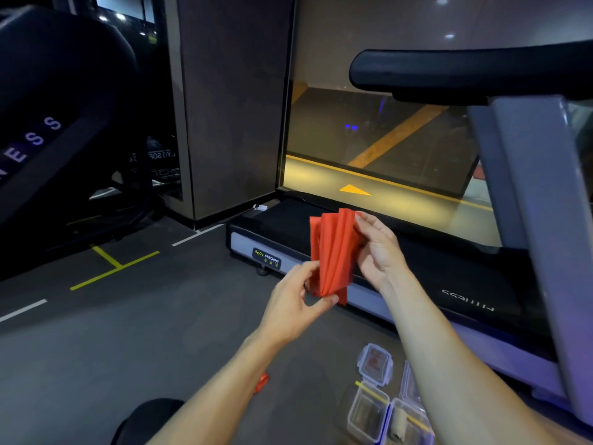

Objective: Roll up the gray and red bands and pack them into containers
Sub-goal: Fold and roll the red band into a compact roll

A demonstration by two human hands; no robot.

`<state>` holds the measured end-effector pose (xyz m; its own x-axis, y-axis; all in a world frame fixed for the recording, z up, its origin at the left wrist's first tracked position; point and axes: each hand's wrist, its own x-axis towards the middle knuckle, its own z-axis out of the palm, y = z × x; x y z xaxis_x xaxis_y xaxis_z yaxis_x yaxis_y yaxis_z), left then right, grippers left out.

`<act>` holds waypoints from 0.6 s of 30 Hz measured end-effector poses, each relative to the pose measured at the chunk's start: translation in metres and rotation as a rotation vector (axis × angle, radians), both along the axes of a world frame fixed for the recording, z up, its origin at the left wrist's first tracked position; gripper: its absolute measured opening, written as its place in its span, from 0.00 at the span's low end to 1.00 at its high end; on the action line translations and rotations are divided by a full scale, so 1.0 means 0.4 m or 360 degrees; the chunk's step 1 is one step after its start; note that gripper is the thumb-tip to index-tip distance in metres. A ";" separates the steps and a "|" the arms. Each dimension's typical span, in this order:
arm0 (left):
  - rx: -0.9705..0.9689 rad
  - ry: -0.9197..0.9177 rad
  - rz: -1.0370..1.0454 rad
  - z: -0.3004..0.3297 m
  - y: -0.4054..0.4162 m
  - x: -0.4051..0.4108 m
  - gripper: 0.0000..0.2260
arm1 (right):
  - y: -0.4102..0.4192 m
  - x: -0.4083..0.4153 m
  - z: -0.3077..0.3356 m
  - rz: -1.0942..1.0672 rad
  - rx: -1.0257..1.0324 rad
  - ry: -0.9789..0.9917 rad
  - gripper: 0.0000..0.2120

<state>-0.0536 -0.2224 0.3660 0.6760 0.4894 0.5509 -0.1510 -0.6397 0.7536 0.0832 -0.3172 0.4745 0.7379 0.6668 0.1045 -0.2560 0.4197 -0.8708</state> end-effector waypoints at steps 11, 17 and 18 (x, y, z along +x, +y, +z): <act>-0.0724 -0.0175 -0.0007 -0.048 0.012 0.008 0.09 | 0.000 0.018 0.007 -0.0053 -0.0037 -0.0010 0.03; -0.0615 -0.0234 -0.0040 -0.015 0.004 0.007 0.14 | 0.002 0.015 0.005 0.0016 -0.0064 -0.0037 0.03; -0.0593 -0.0238 -0.0004 -0.012 0.004 0.010 0.14 | 0.003 0.014 0.005 0.0016 -0.0071 -0.0045 0.03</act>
